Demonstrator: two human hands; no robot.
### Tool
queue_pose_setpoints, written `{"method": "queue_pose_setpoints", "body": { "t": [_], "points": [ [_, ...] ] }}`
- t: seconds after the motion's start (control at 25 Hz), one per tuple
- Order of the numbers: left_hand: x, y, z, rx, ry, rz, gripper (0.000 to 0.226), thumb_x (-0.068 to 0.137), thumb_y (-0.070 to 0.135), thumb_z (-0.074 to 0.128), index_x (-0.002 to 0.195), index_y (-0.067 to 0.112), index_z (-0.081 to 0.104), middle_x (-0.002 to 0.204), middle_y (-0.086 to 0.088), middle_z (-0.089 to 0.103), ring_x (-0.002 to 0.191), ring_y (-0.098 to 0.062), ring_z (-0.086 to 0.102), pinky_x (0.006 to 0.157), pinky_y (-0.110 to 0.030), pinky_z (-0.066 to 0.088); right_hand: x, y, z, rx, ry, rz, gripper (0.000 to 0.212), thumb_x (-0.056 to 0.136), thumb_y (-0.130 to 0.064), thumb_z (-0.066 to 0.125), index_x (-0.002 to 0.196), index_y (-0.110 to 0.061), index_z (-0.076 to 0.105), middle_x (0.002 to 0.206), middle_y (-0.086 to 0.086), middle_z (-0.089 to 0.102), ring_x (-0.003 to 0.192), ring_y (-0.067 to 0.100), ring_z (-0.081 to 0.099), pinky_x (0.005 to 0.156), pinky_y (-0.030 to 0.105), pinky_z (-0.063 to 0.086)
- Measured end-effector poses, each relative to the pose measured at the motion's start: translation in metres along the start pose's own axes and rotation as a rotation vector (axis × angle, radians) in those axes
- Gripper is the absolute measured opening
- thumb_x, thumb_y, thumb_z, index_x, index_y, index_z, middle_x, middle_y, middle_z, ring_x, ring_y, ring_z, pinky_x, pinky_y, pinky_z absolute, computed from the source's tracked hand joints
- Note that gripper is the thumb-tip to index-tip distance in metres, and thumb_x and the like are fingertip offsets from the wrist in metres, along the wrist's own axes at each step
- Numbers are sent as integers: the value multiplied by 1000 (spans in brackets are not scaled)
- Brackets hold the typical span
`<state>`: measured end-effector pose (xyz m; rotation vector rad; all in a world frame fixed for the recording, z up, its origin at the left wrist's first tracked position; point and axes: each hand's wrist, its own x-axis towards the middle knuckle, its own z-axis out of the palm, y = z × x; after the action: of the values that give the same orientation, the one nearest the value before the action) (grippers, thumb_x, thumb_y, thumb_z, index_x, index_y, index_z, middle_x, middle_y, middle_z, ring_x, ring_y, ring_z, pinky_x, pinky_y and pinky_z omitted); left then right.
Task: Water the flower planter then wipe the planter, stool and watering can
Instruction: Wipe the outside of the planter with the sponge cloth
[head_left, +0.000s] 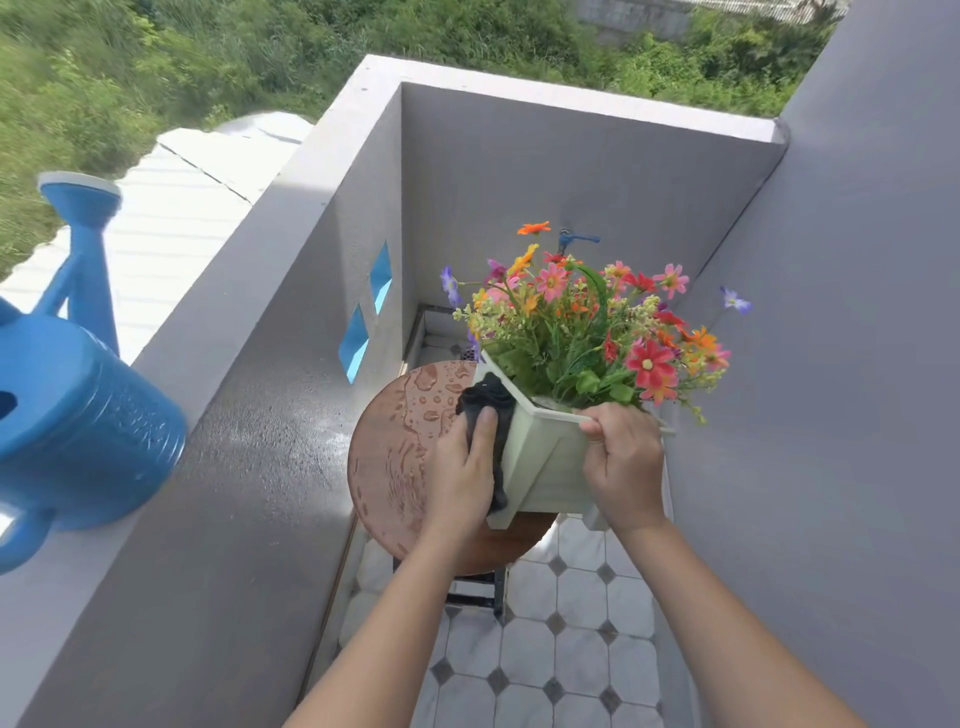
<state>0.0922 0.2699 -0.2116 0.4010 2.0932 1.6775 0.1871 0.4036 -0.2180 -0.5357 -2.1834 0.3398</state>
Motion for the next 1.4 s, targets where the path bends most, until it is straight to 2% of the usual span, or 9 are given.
{"method": "queue_pose_setpoints", "body": {
  "t": [0.2,0.32,0.4,0.48,0.72,0.84,1.04,1.2,1.4],
  "points": [
    [37,1,5,43,135,-72,36,101,27,35,113,1,58,111,-17,62,102,-23,54,79,-26,33,-11,-8,-4,9,-24,-75,42,100,-31,28,74,-13,55,65,5,64,68,14,44,67,26,29],
    [72,-1,-3,18,36,-308,42,100,30,33,107,-4,58,77,-11,60,92,-30,54,76,-29,38,-13,-11,-5,22,-33,-83,44,100,-31,28,73,-11,56,65,5,65,68,15,46,67,26,30],
    [85,5,-13,-147,-59,-404,39,98,19,40,70,1,59,50,-4,51,76,-37,58,59,-26,38,-14,-12,-5,24,-37,-91,46,100,-31,28,72,-10,58,65,5,65,66,18,49,67,27,31],
    [79,13,-24,-229,-83,-428,47,91,25,51,45,16,53,40,-1,45,45,-24,53,43,-22,35,-14,-12,-6,50,-48,-105,43,100,-31,28,74,-12,56,66,5,65,67,17,48,68,26,31],
    [69,30,-55,-181,-23,-428,28,95,10,43,68,13,49,29,9,50,24,-3,46,31,-12,38,-7,-23,6,194,-124,-111,51,100,-33,27,76,-5,62,69,9,65,72,15,44,69,22,27],
    [74,30,-69,-148,45,-448,15,86,19,59,75,9,59,47,-1,58,33,-8,52,35,-14,37,-6,-26,13,233,-155,-128,54,100,-32,25,79,-1,65,72,10,65,75,15,45,70,23,31],
    [66,34,-70,-18,100,-446,34,59,45,71,75,17,62,90,-9,64,72,-22,61,56,-26,43,-6,-3,7,305,-243,-27,39,99,-34,21,97,-15,56,88,13,67,89,15,51,83,15,37],
    [57,40,-56,166,175,-398,50,58,51,62,86,10,65,98,-12,65,89,-31,62,76,-37,50,-11,13,-7,286,-321,93,39,99,-41,20,107,-23,53,104,9,64,102,3,49,92,8,36],
    [44,41,-47,296,216,-356,46,72,52,57,78,7,57,87,-14,61,74,-31,53,68,-34,45,-16,-12,-23,310,-196,337,33,98,-26,33,124,-18,53,125,-9,51,121,1,42,104,13,32]
  ]
}}
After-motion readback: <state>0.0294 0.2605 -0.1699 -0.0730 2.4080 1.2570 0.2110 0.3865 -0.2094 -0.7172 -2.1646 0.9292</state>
